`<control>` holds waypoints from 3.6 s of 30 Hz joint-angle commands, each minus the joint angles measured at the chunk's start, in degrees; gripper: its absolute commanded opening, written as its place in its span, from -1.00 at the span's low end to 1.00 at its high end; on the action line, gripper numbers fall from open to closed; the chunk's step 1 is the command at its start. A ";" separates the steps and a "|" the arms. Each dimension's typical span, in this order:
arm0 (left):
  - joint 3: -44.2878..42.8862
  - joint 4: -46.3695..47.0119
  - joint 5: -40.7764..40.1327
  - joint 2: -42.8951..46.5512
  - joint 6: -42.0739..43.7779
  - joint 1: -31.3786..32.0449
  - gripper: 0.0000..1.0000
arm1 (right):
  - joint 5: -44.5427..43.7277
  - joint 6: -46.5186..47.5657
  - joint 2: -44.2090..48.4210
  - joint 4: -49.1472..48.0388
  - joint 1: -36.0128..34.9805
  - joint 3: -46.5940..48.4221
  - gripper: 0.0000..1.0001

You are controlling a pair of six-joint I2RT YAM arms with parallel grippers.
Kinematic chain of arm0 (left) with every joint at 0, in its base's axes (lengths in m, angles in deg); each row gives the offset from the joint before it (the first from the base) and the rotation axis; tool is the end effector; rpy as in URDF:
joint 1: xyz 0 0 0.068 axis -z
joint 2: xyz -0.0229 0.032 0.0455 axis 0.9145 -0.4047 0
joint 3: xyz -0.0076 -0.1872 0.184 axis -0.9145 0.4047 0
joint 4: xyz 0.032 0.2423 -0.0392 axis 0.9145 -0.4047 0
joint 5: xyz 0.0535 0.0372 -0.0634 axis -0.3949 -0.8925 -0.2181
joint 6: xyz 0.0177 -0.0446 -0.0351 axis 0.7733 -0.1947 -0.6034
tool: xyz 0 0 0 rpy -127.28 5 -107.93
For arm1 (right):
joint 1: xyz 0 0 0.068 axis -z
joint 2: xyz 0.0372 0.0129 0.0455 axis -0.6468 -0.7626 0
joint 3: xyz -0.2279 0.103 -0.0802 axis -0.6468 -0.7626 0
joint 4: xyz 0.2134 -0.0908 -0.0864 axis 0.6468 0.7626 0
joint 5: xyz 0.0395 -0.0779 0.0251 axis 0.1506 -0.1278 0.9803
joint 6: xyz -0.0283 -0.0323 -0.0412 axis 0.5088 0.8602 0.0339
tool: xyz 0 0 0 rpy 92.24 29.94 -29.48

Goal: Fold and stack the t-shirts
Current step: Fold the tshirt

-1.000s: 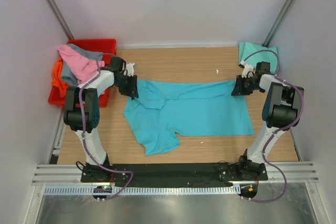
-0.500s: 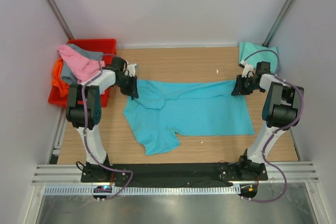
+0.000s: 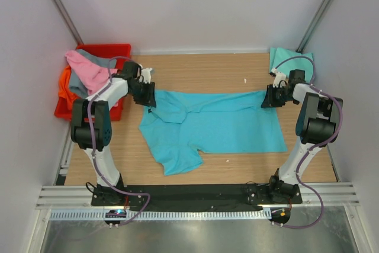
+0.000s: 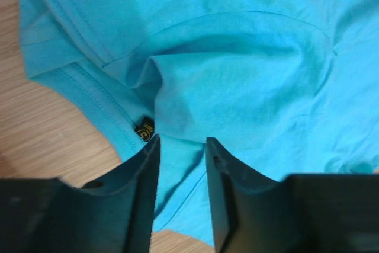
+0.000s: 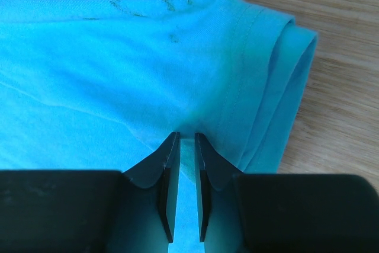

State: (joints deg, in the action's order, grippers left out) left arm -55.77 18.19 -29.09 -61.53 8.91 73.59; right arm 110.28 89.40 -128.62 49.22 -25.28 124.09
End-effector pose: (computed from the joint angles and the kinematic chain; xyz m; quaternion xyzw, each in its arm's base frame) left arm 0.3710 -0.0656 0.1884 0.0991 0.9529 -0.2069 0.1982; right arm 0.3614 -0.0744 0.1465 -0.0816 0.9410 0.1843 0.2717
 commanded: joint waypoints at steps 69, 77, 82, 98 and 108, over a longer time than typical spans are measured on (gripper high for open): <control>-10.44 -17.19 -3.12 -2.90 3.68 0.18 -0.26 | -3.28 2.08 -2.77 2.29 0.53 0.16 -0.55; -24.83 -16.04 -3.39 -13.62 3.86 0.01 -0.31 | -3.37 1.91 -0.66 1.94 0.70 0.86 -0.55; -30.74 -18.41 -2.68 -20.21 3.15 0.09 -0.35 | -3.37 2.00 -0.92 2.38 0.79 1.39 -0.55; 0.71 -9.97 7.51 3.77 -2.48 -2.10 -0.20 | -2.58 2.35 -2.06 2.47 1.06 1.48 -0.55; 2.74 -9.18 8.66 -0.01 -2.48 -2.72 -0.22 | -3.10 2.70 -1.71 2.47 1.23 1.04 -0.55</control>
State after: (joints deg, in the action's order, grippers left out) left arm -53.06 6.87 -21.72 -60.96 6.81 71.30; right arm 110.35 90.64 -128.97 50.53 -24.69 124.90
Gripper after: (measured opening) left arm 0.394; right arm 0.225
